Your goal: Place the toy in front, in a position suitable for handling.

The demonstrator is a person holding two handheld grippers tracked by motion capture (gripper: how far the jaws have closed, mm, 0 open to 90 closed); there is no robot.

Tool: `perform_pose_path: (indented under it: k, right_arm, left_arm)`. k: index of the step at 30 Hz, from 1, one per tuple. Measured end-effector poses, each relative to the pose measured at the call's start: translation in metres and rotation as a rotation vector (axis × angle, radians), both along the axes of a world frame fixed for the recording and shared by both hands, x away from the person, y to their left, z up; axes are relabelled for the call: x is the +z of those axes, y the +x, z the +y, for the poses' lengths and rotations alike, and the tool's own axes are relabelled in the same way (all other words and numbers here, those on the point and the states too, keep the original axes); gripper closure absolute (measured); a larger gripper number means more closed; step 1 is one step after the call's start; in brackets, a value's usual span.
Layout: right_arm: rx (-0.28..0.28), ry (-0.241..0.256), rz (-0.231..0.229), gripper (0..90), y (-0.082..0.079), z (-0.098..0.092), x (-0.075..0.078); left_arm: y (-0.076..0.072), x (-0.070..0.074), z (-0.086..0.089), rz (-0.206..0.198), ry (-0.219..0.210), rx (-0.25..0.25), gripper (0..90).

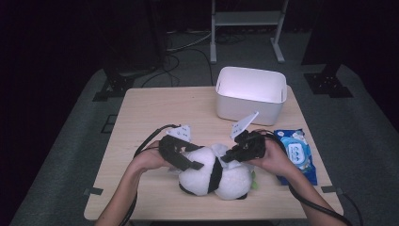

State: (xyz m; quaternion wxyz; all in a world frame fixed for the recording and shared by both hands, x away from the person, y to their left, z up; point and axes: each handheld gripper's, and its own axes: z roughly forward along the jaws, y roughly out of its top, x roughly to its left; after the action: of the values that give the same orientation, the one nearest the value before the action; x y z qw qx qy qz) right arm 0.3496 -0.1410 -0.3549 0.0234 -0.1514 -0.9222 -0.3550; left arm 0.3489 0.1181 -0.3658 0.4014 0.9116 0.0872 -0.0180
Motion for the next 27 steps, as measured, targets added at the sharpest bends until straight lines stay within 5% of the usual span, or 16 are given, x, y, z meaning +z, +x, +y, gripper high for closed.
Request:
perform_pose_path:
  k: [5, 10, 18, 24, 27]
  right_arm:
    - [0.01, 0.007, 0.033, 82.8, 0.006, 0.01, -0.006]
    - [0.021, 0.009, 0.031, 82.9, 0.004, 0.015, -0.007]
    - [0.04, 0.015, 0.014, 82.8, 0.0, 0.015, -0.006]
    - [0.052, 0.013, 0.02, 82.8, -0.001, 0.017, -0.006]
    - [0.054, 0.008, 0.017, 82.9, -0.001, 0.018, -0.007]
  left_arm:
    - [-0.003, 0.002, -0.001, -0.011, 0.011, 0.001, 31.9]
    - [-0.002, 0.01, -0.003, 0.005, 0.03, 0.012, 19.7]
    - [0.004, 0.011, -0.014, 0.037, 0.12, 0.011, 1.8]
    - [0.008, 0.005, -0.019, 0.064, 0.141, -0.032, 0.1]
    - [0.009, 0.003, -0.02, 0.063, 0.152, -0.045, 9.1]
